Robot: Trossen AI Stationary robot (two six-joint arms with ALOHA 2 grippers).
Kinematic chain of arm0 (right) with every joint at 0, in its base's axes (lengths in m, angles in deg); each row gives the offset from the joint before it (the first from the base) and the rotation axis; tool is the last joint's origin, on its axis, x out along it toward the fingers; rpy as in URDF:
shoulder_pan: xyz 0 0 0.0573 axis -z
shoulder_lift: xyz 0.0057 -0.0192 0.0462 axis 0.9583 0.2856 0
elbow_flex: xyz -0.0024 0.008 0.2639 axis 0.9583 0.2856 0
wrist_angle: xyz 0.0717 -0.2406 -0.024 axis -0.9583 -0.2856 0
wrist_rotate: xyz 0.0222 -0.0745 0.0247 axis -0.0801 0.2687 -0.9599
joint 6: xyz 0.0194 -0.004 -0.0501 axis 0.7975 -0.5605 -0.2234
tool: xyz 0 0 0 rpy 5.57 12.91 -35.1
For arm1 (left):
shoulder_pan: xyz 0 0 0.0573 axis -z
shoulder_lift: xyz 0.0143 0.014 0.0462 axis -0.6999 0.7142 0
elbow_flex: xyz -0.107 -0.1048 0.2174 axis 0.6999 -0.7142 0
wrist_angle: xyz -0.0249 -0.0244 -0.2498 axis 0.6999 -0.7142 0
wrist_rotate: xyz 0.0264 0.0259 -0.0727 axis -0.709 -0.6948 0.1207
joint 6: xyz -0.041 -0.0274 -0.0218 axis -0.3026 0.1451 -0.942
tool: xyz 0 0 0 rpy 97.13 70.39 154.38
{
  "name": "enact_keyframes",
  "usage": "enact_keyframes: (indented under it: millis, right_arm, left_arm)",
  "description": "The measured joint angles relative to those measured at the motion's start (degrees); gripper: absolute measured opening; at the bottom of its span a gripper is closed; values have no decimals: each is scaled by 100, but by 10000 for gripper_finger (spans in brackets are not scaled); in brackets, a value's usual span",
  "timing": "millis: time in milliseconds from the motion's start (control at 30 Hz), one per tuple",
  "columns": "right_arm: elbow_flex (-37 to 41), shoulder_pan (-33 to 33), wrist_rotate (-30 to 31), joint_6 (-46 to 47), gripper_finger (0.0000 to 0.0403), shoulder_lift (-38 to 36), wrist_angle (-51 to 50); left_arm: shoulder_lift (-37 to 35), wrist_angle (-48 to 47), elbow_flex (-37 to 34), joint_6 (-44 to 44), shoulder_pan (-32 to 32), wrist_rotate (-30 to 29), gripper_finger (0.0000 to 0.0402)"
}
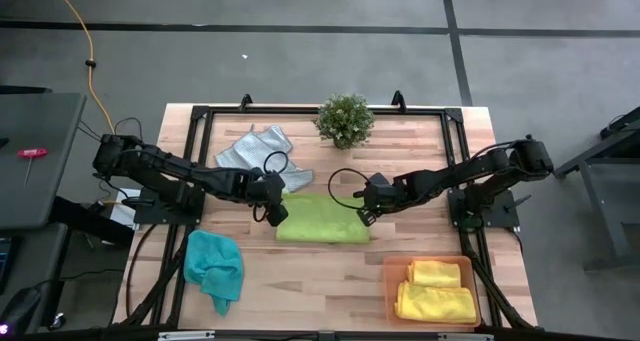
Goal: Fold microfiber towels
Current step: Fold the green microfiber towel
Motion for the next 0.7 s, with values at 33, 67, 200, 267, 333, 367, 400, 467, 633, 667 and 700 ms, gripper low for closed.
enact_keyframes:
  millis: [33,67,200,267,333,367,400,467,633,667,700]
  right_arm:
    - [0,0,75,-4,65,0,0]
    - [0,0,175,-56,80,0,0]
    - [-80,28,637,-465,145,-28,-151]
    - [-131,73,685,-737,173,-127,-278]
    - [-131,114,680,-959,195,-275,-326]
    - [-109,114,672,-1033,203,-360,-362]
    - [-74,114,666,-1077,210,-462,-368]
    - [80,54,575,-1162,219,-673,-384]
    - [745,-247,169,-1183,224,-1205,406]
    - [879,-327,48,-1196,224,-1291,733]
    - [1023,-406,-61,-1200,224,-1358,1034]
  left_arm:
    - [0,1,0,71,-14,-35,82]
    - [0,4,0,134,-49,-44,92]
    - [-135,-124,119,454,-301,118,133]
    - [-307,-248,252,713,-421,251,152]
    - [-509,-274,359,1025,-481,379,166]
    - [-653,-275,367,1162,-488,460,172]
    - [-796,-241,367,1258,-472,516,177]
    - [-1046,-85,304,1314,-377,596,182]
    - [-1491,652,-238,1350,180,611,183]
    - [-1539,720,-352,1368,337,608,183]
    - [-1536,777,-430,1424,496,608,183]
